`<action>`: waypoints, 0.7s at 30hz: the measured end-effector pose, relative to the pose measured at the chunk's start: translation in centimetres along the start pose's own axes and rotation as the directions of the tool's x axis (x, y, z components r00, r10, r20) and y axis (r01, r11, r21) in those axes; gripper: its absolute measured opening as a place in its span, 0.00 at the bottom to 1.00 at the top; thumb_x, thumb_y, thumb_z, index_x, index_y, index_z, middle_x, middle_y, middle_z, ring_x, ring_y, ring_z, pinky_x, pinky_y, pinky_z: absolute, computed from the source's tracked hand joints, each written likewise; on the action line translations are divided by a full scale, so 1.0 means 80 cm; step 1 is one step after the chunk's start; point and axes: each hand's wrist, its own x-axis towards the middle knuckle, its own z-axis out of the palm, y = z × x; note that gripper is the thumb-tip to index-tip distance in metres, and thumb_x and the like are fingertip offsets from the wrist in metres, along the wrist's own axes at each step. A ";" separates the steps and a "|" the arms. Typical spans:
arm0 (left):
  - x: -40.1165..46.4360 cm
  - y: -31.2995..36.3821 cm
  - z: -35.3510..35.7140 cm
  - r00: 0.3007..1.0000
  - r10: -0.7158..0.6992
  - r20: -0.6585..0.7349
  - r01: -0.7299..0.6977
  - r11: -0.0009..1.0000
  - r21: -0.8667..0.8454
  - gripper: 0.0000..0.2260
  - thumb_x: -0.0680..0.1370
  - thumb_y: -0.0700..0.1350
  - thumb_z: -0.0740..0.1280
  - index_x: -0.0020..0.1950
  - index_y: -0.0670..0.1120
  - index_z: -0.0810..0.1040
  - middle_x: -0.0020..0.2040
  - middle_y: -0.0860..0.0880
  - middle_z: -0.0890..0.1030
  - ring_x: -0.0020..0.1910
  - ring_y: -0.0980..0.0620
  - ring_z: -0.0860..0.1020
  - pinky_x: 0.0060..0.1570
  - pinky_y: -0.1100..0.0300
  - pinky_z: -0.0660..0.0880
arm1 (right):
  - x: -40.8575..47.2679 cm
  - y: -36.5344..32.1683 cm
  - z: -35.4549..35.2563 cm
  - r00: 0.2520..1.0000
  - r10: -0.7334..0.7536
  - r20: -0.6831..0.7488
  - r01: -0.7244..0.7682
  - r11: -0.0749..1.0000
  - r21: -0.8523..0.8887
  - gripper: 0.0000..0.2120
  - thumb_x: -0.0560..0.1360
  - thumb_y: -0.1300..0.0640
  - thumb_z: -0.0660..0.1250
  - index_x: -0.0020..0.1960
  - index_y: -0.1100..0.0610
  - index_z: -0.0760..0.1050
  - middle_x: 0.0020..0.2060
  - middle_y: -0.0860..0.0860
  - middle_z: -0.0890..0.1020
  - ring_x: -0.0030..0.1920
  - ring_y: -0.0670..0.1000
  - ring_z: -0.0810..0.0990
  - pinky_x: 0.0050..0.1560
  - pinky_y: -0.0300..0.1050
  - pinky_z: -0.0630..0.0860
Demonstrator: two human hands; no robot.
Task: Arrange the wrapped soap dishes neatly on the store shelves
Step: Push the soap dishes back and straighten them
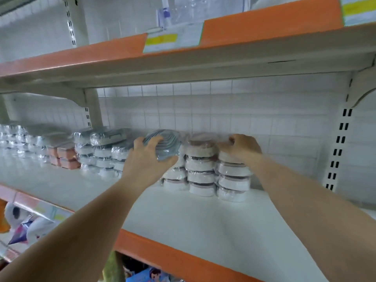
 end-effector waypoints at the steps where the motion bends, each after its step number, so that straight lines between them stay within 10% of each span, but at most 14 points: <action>1: 0.009 -0.008 -0.001 1.000 0.007 0.001 -0.007 1.000 -0.006 0.31 0.71 0.60 0.68 0.71 0.55 0.64 0.70 0.46 0.61 0.66 0.42 0.68 0.64 0.51 0.68 | 0.005 -0.001 0.004 1.000 0.016 0.025 -0.015 0.998 -0.054 0.31 0.71 0.29 0.56 0.61 0.50 0.74 0.57 0.53 0.78 0.59 0.57 0.73 0.54 0.48 0.73; 7: 0.045 -0.063 -0.008 0.994 0.094 0.057 -0.092 0.995 -0.032 0.30 0.72 0.61 0.67 0.72 0.56 0.62 0.71 0.46 0.61 0.66 0.42 0.67 0.65 0.50 0.67 | -0.004 -0.046 -0.008 0.994 0.106 -0.021 -0.107 0.964 -0.243 0.29 0.78 0.35 0.44 0.73 0.48 0.63 0.75 0.51 0.58 0.76 0.54 0.48 0.71 0.65 0.47; 12: 0.064 -0.113 -0.021 0.981 0.173 0.086 -0.162 0.980 -0.117 0.31 0.71 0.62 0.66 0.71 0.57 0.62 0.71 0.46 0.61 0.67 0.43 0.66 0.64 0.50 0.67 | -0.066 -0.149 0.046 0.939 -0.120 -0.323 0.124 0.992 -0.008 0.15 0.79 0.52 0.58 0.60 0.57 0.76 0.58 0.55 0.79 0.59 0.55 0.73 0.57 0.45 0.68; 15: 0.068 -0.142 -0.027 0.979 0.187 0.083 -0.164 0.959 -0.229 0.33 0.70 0.63 0.68 0.71 0.55 0.63 0.70 0.46 0.63 0.66 0.44 0.67 0.64 0.50 0.68 | -0.098 -0.216 0.099 0.992 0.009 -0.124 0.035 0.938 0.346 0.14 0.78 0.50 0.61 0.59 0.57 0.75 0.51 0.52 0.80 0.49 0.52 0.77 0.55 0.45 0.72; 21: 0.067 -0.187 -0.043 0.977 0.198 0.080 -0.174 0.955 -0.241 0.34 0.67 0.61 0.72 0.70 0.54 0.66 0.68 0.48 0.65 0.65 0.46 0.68 0.63 0.54 0.69 | -0.110 -0.284 0.146 0.926 0.157 0.343 -0.377 0.387 0.841 0.12 0.77 0.51 0.64 0.56 0.58 0.72 0.42 0.55 0.79 0.32 0.53 0.80 0.34 0.45 0.79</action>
